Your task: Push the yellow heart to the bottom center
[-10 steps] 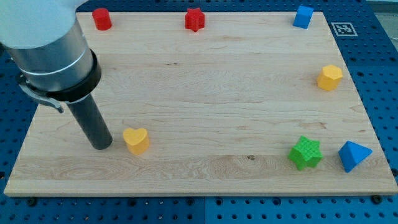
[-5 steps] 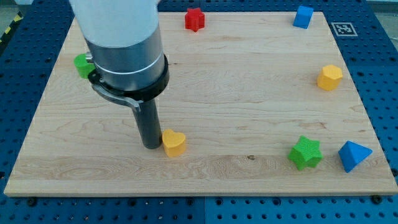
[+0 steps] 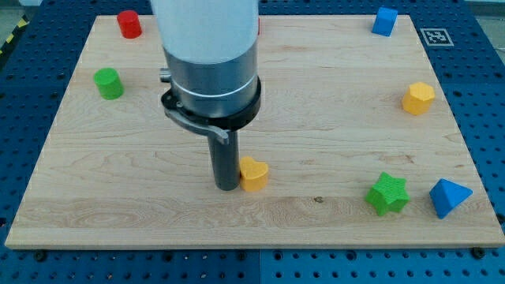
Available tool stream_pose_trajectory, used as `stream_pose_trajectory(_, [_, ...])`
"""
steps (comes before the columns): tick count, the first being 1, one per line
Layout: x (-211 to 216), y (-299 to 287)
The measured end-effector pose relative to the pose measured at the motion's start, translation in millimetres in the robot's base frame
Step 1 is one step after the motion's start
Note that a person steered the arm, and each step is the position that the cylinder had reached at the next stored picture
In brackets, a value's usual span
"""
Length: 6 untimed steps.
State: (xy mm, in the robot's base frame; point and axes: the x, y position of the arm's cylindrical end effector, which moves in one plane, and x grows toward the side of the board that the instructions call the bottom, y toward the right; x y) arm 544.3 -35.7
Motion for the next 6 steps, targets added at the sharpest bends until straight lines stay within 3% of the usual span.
stream_pose_trajectory(4, [-27.0, 3.1])
stream_pose_trajectory(6, [-26.5, 31.7])
